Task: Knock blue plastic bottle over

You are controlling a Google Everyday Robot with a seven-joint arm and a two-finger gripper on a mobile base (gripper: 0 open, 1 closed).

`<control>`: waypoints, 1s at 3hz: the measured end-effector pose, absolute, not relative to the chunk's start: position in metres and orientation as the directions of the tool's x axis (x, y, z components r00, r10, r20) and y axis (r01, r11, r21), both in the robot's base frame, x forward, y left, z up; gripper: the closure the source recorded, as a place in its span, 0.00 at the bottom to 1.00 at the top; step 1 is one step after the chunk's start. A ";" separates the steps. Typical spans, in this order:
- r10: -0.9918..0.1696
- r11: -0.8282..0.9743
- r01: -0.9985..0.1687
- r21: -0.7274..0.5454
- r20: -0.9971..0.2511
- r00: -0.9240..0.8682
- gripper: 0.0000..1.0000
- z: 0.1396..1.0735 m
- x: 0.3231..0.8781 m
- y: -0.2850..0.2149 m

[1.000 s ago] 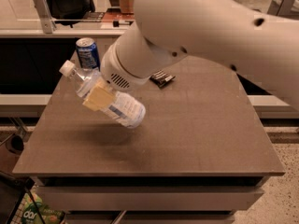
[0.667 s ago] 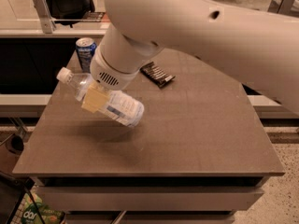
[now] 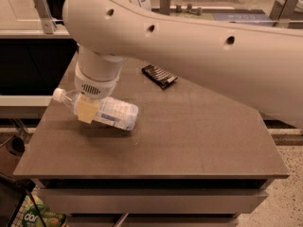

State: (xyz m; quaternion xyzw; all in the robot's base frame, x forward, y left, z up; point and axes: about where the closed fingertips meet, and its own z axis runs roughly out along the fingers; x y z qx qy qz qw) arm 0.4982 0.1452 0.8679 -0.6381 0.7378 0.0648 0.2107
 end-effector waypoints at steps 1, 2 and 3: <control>-0.927 0.137 -0.980 -0.145 -0.367 -0.075 1.00 0.842 0.496 0.168; -0.926 0.110 -0.987 -0.120 -0.373 -0.058 1.00 0.826 0.492 0.186; -0.926 0.110 -0.987 -0.120 -0.373 -0.058 0.82 0.830 0.492 0.186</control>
Offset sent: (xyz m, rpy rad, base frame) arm -0.0108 0.0917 -0.0798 0.0525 0.0986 0.1354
